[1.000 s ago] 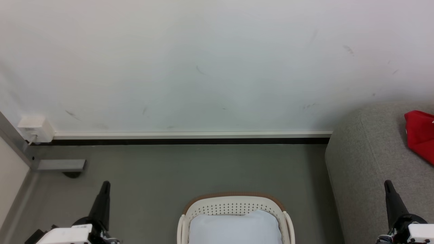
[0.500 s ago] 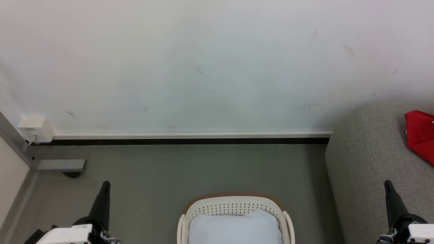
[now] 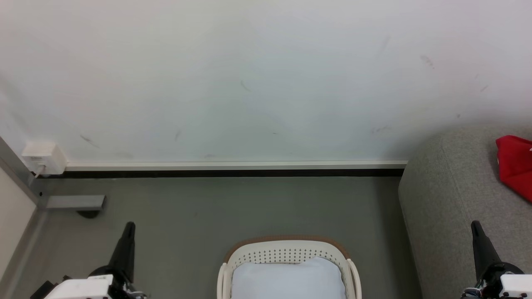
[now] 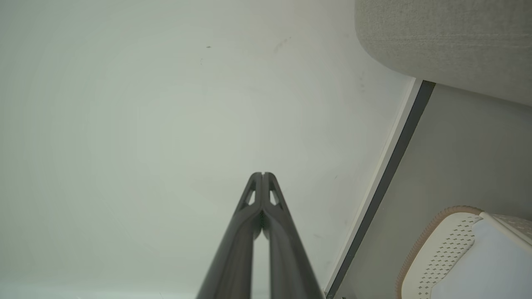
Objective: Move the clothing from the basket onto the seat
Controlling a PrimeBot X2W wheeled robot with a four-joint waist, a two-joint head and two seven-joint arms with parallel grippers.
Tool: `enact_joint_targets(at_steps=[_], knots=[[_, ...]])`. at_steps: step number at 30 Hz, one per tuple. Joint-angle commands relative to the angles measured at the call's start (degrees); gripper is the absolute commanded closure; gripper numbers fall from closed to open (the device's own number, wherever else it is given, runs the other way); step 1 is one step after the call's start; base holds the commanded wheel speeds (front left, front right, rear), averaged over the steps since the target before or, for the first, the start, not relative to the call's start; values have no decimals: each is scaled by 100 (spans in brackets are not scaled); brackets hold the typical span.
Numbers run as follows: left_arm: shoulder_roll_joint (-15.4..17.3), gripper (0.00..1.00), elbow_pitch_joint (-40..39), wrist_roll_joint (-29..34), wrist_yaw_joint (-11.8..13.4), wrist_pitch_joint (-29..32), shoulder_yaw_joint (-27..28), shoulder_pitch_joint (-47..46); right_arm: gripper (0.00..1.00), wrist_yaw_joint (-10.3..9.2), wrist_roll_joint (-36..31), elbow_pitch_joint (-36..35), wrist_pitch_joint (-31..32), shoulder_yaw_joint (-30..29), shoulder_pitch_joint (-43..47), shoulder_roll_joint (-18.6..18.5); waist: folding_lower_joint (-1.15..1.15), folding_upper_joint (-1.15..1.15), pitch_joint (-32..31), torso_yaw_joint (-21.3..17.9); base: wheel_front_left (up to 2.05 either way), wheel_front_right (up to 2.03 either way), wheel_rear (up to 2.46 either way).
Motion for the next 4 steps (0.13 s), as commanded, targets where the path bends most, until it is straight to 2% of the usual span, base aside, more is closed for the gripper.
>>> enact_joint_targets(at_steps=[1, 4], knots=[[14, 100, -18, -74, -7, 23, 12, -49, 100, -12, 5, -30, 17, -21, -72, -47, 0, 0, 0, 0, 0, 0, 0], [14, 100, -18, -74, -7, 23, 12, -49, 100, -12, 6, -30, 17, -21, -72, -47, 0, 0, 0, 0, 0, 0, 0]])
